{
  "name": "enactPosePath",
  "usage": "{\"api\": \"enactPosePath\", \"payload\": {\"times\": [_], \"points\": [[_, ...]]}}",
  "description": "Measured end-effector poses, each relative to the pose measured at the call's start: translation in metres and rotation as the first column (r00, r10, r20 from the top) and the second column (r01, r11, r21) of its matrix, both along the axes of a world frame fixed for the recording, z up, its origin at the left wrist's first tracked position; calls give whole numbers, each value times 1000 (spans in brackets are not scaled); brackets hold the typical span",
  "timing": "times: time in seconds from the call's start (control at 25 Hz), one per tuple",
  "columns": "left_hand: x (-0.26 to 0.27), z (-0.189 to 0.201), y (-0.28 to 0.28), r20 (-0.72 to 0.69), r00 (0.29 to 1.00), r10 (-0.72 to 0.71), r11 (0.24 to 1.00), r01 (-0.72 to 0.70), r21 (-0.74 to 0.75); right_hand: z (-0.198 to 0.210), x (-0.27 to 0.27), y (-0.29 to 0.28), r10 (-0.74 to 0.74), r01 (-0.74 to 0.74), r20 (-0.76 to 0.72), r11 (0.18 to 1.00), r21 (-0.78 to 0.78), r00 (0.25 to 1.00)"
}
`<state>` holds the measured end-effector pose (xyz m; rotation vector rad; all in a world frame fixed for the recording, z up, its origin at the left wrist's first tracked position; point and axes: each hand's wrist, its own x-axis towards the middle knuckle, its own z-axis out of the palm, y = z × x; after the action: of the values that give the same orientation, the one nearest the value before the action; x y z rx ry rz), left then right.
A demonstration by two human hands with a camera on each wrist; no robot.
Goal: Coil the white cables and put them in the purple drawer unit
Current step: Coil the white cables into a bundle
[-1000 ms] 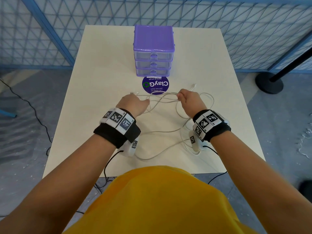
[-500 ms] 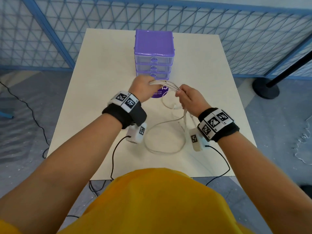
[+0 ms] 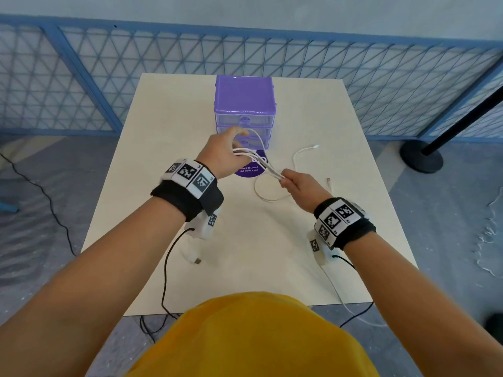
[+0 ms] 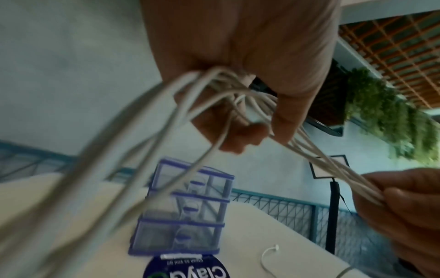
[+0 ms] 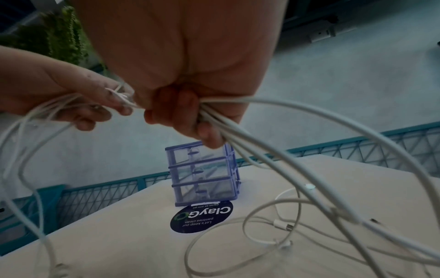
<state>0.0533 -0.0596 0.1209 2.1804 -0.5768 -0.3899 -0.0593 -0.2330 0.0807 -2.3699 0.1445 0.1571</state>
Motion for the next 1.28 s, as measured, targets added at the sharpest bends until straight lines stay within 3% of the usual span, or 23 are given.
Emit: {"api": "enactPosePath", "payload": {"times": [0.08,0.2,0.28,0.4,0.56,0.68,0.88,1.0,1.12,1.28], "points": [[1,2,-4,134,984,-114,979,88,182,2,1,5,29,-29,-2,999,-37,1000],[-6,2,-10,387,854,-347,805,59,590,7,4,12,73,-73,-5,995,-75,997],[-16,0,-17,380,784,-491,724,125,679,14,9,19,101,-98,32,993,-66,994],[-26,4,-26,137,882,-450,734,278,620,18,14,23,94,-91,78,995,-41,993],[-2,11,-11,-46,965,-256,889,255,379,0,7,-6,-4,-2,-45,990,-138,999],[12,13,4,-4,995,-97,988,97,123,-17,1,-38,-145,122,-116,976,-181,983],[18,16,9,107,983,148,981,-133,-138,-4,17,-58,-395,396,22,915,-75,918],[17,19,6,135,962,237,960,-211,-185,15,37,-55,-491,478,164,871,117,855],[19,19,7,132,960,247,956,-219,-197,23,48,-52,-545,482,205,828,288,813],[18,17,8,158,966,206,970,-179,-166,9,40,-48,-458,454,20,884,109,889]]}}
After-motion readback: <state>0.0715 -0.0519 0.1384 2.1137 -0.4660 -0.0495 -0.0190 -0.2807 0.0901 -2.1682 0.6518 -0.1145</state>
